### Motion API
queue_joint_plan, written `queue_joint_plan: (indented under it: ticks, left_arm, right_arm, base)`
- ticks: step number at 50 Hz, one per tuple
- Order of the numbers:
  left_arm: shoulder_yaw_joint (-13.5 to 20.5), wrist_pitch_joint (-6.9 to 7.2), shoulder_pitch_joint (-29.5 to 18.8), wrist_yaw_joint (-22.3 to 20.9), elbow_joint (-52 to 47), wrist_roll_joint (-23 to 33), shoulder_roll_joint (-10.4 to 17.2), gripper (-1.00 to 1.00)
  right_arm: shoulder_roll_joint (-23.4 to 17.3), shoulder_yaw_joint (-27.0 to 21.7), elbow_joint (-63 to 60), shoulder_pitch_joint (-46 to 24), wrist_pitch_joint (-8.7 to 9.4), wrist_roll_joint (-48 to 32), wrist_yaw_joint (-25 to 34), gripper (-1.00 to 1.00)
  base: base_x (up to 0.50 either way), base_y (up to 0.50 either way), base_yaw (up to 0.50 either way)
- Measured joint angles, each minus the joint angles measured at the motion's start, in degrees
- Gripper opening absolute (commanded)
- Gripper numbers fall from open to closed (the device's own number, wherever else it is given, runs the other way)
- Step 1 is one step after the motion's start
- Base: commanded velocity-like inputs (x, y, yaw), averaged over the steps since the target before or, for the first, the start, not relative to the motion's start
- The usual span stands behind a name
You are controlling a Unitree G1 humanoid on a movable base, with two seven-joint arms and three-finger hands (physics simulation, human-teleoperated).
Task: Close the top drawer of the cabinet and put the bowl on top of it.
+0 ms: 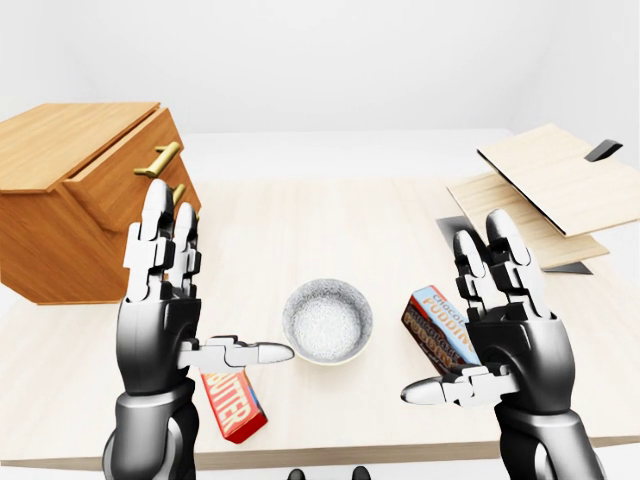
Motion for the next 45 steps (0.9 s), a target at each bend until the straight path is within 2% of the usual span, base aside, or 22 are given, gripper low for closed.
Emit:
queue_joint_plan:
  ticks: [21, 45]
  left_arm:
    - [-0.3, 0.0, 0.2, 0.0, 0.5, 0.3, 0.0, 1.0]
    - [-0.8, 0.0, 0.3, 0.0, 1.0, 0.6, 0.1, 1.0]
  right_arm:
    - [0.5, -1.0, 0.0, 0.1, 0.0, 0.5, 0.1, 1.0]
    - [0.9, -1.5, -0.4, 0.5, 0.0, 0.5, 0.2, 1.0]
  base:
    - [0.0, 0.0, 0.0]
    - [0.0, 0.32, 0.0]
